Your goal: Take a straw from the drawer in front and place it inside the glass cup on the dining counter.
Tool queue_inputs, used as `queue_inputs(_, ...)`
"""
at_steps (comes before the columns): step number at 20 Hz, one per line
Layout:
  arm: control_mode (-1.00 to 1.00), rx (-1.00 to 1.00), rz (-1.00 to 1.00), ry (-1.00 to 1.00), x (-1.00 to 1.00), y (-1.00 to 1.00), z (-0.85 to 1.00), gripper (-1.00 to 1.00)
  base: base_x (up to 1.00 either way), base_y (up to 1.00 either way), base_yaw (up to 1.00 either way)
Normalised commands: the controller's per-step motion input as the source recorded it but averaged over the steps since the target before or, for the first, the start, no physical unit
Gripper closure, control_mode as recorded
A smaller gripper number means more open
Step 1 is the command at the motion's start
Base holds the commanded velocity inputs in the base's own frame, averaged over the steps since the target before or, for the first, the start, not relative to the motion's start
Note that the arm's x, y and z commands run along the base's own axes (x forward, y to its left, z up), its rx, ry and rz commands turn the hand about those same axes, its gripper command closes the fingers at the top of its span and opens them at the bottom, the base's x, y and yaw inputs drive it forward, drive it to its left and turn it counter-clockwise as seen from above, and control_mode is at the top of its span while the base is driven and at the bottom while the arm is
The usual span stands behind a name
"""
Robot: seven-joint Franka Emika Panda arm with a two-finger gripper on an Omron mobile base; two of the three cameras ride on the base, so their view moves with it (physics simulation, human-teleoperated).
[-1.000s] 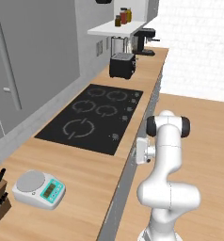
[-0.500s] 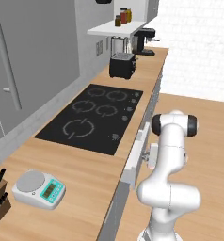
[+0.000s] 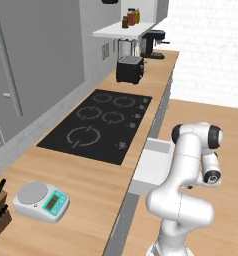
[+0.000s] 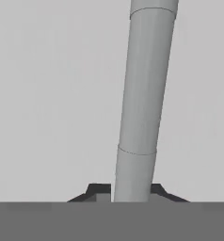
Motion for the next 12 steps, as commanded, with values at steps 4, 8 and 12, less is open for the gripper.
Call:
queue_inputs(4,-1.0,0.0,0.0,-0.13,-0.56,-0.6,0.34,1.0,0.0,0.0,0.0)
queue_inputs(8,-1.0,0.01,0.0,-0.08,-0.23,-0.4,0.15,-1.0,0.0,0.0,0.0)
queue_inputs(12,-1.0,0.0,0.0,0.0,-0.09,-0.14,0.05,-1.0,0.0,0.0,0.0)
